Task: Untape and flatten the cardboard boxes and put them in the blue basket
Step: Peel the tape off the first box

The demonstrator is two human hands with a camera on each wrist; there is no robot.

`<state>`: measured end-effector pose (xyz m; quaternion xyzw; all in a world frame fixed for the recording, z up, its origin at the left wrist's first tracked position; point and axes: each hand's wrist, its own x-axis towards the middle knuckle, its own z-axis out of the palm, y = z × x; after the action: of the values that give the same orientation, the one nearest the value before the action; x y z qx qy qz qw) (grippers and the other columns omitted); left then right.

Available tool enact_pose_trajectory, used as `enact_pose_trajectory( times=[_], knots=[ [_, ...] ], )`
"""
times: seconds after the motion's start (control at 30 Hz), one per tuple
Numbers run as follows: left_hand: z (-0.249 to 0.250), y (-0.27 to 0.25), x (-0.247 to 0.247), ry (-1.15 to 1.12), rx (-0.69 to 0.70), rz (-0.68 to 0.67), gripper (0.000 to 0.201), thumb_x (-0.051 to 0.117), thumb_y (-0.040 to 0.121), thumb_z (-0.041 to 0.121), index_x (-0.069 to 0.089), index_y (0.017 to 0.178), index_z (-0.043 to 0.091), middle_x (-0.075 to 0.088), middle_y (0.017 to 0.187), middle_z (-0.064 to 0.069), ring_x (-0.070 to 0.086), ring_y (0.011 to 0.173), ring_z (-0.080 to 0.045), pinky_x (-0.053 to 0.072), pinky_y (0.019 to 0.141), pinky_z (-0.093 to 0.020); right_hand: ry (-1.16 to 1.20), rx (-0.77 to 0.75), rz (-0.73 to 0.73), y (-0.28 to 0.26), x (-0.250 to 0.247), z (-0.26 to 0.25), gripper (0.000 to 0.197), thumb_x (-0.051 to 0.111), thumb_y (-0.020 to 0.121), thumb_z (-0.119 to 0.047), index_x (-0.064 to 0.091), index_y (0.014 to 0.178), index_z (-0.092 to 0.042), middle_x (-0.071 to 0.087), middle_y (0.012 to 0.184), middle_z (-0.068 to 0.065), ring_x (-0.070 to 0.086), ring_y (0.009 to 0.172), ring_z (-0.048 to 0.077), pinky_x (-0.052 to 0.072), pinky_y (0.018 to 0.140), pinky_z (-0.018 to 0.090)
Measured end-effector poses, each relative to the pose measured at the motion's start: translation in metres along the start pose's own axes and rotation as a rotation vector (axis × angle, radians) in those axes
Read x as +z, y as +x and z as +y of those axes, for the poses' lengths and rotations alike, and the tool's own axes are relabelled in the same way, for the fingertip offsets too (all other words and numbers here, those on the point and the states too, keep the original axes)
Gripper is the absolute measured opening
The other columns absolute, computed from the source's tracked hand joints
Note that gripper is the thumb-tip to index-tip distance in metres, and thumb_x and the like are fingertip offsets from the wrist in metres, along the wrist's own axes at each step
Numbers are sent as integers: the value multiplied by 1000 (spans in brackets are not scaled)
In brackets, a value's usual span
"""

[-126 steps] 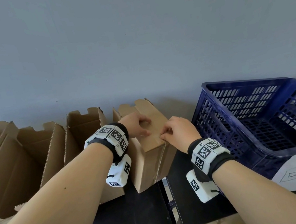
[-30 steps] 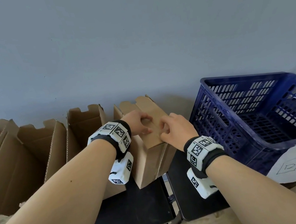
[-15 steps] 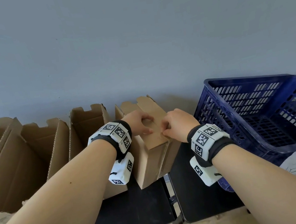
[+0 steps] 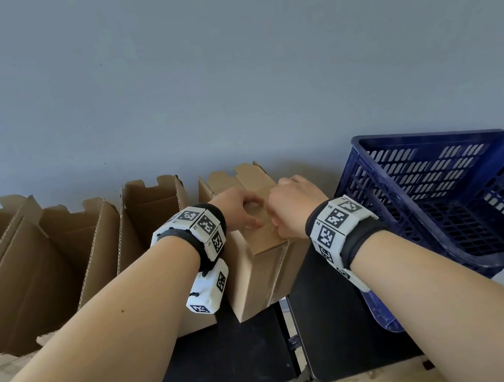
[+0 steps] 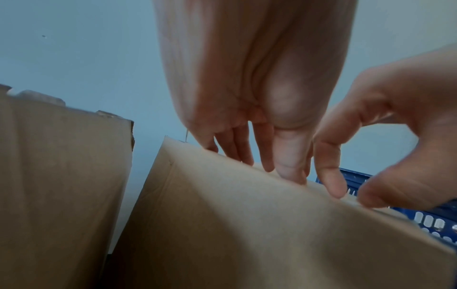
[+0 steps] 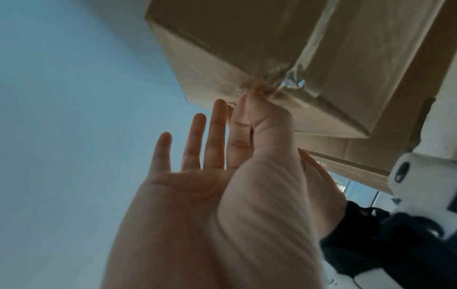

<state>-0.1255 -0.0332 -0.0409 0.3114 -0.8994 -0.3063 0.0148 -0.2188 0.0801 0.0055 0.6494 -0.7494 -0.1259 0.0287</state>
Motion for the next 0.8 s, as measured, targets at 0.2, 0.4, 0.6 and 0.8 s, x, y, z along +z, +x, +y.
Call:
enact_pose_trajectory(
  times=[0.2,0.4,0.6,0.8],
  knots=[
    [-1,-1,0,-6,0,-17,56,70,82,23,52,135,25,56,130,4,50,121,-15,36,104,-28,110,65,-66,5,-7,3,22,61,82,-27,69,101,-18,49,97,6,48,102,23,36,84,27],
    [0,0,1,-27,12,-20,56,70,81,21,52,134,26,55,133,2,50,123,-16,36,106,-30,199,87,-144,17,2,8,20,66,75,-26,66,89,-12,48,118,10,53,92,25,39,73,26],
    [0,1,2,-27,21,-35,59,71,80,22,51,135,28,53,135,2,47,126,-18,35,107,-32,334,101,-181,22,13,14,23,65,62,-31,65,79,-16,47,112,7,60,89,25,51,72,31],
    [-2,1,-1,12,2,-14,58,68,84,24,47,138,27,40,147,1,38,135,-16,26,108,-25,690,146,37,9,8,29,10,65,81,-16,74,84,-12,64,120,1,58,112,19,37,81,19]
  ],
)
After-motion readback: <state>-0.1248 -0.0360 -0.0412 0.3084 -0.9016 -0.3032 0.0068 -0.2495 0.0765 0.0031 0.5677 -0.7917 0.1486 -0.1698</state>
